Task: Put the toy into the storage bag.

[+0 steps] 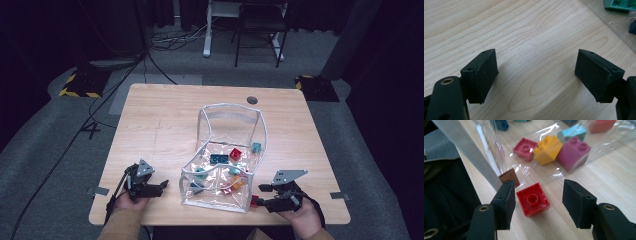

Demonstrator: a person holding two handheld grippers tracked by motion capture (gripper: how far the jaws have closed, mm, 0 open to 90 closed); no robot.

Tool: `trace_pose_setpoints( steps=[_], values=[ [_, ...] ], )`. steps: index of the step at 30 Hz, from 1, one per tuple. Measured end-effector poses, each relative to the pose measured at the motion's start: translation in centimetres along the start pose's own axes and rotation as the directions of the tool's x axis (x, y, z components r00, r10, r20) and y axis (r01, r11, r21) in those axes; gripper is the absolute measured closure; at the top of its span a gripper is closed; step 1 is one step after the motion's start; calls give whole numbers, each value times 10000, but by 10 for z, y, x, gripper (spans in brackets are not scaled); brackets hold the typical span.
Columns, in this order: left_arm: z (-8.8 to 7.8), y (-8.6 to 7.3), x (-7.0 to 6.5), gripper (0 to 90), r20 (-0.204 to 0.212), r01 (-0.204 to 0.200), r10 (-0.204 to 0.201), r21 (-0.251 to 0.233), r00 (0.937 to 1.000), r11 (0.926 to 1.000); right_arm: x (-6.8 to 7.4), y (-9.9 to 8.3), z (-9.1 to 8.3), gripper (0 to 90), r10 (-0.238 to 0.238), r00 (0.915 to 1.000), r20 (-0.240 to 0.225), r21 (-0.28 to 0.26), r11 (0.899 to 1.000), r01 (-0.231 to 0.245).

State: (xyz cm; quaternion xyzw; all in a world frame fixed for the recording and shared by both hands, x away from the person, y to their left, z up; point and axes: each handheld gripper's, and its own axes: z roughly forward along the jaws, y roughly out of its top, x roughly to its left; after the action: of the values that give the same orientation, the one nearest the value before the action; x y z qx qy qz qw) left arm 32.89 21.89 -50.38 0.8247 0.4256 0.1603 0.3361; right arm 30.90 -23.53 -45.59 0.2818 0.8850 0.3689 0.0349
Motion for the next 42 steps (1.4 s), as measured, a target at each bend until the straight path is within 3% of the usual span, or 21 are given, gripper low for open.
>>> trace_pose_setpoints(
  steps=[8, 17, 25, 42],
  values=[
    [0, 0, 0, 187, 6, 8, -8, 3, 10000, 10000, 0, -9, 15, 444, -57, 10000, -61, 332, 9994, 59],
    [0, 0, 0, 187, 5, 3, -3, -2, 10000, 10000, 0, -14, 22, 583, -170, 9998, 95, 726, 9972, 163],
    [0, 0, 0, 187, -1, 6, -6, 4, 10000, 10000, -2, -11, 10, 584, -47, 9998, 184, 347, 9994, 41],
    [0, 0, 0, 187, 2, 1, -1, -1, 10000, 10000, -6, 10, -35, 584, 123, 9997, 231, -940, 9955, -101]
  ],
)
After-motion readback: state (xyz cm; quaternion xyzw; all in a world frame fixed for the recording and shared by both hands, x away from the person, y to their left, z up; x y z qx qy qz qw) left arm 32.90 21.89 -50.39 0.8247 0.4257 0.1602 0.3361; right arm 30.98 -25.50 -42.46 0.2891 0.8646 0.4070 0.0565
